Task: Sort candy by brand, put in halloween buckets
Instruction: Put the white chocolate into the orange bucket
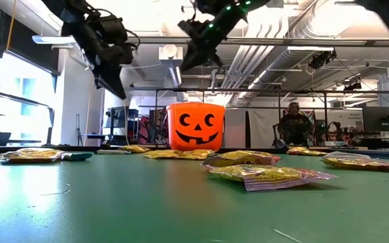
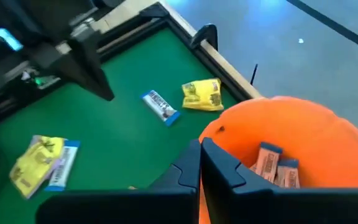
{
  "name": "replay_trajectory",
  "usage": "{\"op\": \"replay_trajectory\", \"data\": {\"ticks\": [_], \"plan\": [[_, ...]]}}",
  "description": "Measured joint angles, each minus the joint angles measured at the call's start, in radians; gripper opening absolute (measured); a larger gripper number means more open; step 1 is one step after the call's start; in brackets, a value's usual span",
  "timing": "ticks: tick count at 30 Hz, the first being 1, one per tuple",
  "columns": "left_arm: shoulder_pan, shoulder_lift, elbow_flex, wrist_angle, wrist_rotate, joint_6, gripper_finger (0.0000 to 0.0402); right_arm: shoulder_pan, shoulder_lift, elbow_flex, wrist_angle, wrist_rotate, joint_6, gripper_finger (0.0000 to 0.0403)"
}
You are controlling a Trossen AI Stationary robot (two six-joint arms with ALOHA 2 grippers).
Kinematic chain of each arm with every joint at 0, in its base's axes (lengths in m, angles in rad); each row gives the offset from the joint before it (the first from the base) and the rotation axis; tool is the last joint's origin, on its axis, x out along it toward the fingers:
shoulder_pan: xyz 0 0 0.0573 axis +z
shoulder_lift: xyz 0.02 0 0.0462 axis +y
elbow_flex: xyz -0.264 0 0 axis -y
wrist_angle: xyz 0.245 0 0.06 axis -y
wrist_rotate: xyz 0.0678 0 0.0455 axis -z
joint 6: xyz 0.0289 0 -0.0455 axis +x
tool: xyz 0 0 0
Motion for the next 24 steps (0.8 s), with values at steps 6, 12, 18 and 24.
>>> {"op": "replay_trajectory", "data": {"ticks": [6, 12, 18, 24], "plan": [[0.013, 0.011, 0.000, -0.099, -0.044, 0.100, 0.0000, 0.050, -0.243, -0.280, 0.121, 0.093, 0.053, 0.0000], [0.027, 0.096, 0.000, -0.145, -0.201, 0.101, 0.0009, 0.077, -0.476, -0.470, 0.116, 0.201, 0.080, 0.0000], [0.027, 0.219, 0.000, -0.144, -0.260, 0.133, 0.0069, 0.077, -0.628, -0.569, 0.112, 0.239, 0.135, 0.0000], [0.028, 0.336, 0.000, -0.084, -0.354, 0.118, 0.0150, 0.077, -0.666, -0.578, 0.104, 0.267, 0.131, 0.0000]]}}
